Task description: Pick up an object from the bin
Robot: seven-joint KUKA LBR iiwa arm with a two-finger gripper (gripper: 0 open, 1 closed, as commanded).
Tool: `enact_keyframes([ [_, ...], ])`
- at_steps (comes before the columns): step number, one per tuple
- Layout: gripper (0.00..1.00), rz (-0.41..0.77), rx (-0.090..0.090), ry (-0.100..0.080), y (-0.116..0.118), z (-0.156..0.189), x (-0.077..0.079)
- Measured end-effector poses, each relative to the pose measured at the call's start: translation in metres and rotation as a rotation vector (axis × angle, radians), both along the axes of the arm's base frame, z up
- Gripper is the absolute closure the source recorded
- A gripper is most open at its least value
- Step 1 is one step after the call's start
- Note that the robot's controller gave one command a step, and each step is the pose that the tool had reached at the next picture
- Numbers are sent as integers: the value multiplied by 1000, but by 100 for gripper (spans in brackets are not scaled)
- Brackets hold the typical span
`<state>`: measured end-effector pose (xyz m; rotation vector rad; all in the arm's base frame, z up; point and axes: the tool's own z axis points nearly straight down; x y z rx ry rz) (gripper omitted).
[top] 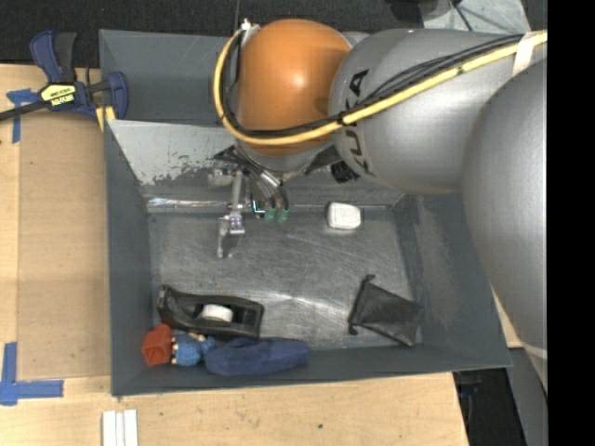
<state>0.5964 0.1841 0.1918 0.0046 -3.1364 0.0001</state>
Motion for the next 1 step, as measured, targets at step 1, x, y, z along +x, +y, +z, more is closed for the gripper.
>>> enact_keyframes([
  [1, 0, 363, 2, -13, 13, 40, 13],
])
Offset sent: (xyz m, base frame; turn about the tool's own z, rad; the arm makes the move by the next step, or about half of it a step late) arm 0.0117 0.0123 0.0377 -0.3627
